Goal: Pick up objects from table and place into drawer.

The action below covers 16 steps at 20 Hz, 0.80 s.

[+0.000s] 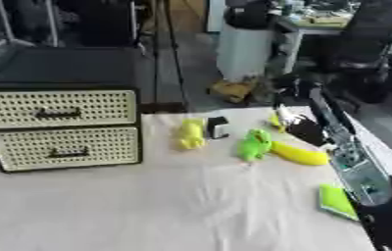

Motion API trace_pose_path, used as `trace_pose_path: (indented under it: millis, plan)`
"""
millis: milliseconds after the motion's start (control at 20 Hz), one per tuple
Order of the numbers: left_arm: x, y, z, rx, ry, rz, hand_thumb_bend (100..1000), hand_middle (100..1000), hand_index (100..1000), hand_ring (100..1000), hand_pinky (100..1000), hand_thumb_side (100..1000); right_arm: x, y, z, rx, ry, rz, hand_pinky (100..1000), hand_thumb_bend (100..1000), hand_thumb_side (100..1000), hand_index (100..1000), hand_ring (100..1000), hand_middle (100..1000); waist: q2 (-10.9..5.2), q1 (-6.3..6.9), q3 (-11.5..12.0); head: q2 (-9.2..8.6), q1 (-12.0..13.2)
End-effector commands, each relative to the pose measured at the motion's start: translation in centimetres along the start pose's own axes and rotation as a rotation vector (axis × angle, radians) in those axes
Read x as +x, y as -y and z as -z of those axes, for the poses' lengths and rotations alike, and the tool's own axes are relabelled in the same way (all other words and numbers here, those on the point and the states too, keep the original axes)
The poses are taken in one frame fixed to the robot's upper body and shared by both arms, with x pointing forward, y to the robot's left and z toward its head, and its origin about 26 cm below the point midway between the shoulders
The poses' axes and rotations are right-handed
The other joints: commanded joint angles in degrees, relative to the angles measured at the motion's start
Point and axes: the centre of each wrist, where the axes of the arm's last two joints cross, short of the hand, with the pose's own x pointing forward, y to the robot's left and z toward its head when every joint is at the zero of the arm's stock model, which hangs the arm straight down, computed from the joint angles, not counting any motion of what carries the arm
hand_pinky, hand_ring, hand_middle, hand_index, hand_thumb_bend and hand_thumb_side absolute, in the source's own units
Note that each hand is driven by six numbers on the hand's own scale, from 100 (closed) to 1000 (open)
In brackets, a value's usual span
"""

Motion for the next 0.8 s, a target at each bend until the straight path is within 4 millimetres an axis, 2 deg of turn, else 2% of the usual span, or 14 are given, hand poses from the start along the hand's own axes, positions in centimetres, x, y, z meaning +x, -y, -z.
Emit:
trace_pose_path:
  millis: [50, 550, 800]
  plan:
    - [0.5, -0.7, 1.6, -0.062, 0.032, 0.106, 670, 100, 722, 100, 100, 1000, 0.6, 0.8, 0.7, -0.002, 0.036, -0.018, 709, 100, 520, 802, 772, 754, -0.73, 0.3, -0.25, -0.23, 0.45]
    - [0.5, 1.4, 9.0, -0.304, 0.017, 0.34, 643, 100, 765, 100, 100, 1000, 0.8, 0.0, 0.9, 0.02, 0.046, 0.004, 709, 100, 523, 802, 773, 754, -0.8, 0.12, -1.61, 0.55, 1.85]
    - [0.1, 3.0, 11.8, -0.358, -0.01, 0.425, 630, 100, 770, 100, 100, 1000, 0.9, -0.3, 1.0, 0.029, 0.055, 0.016, 710, 100, 526, 803, 774, 754, -0.81, 0.02, -2.41, 0.89, 2.52]
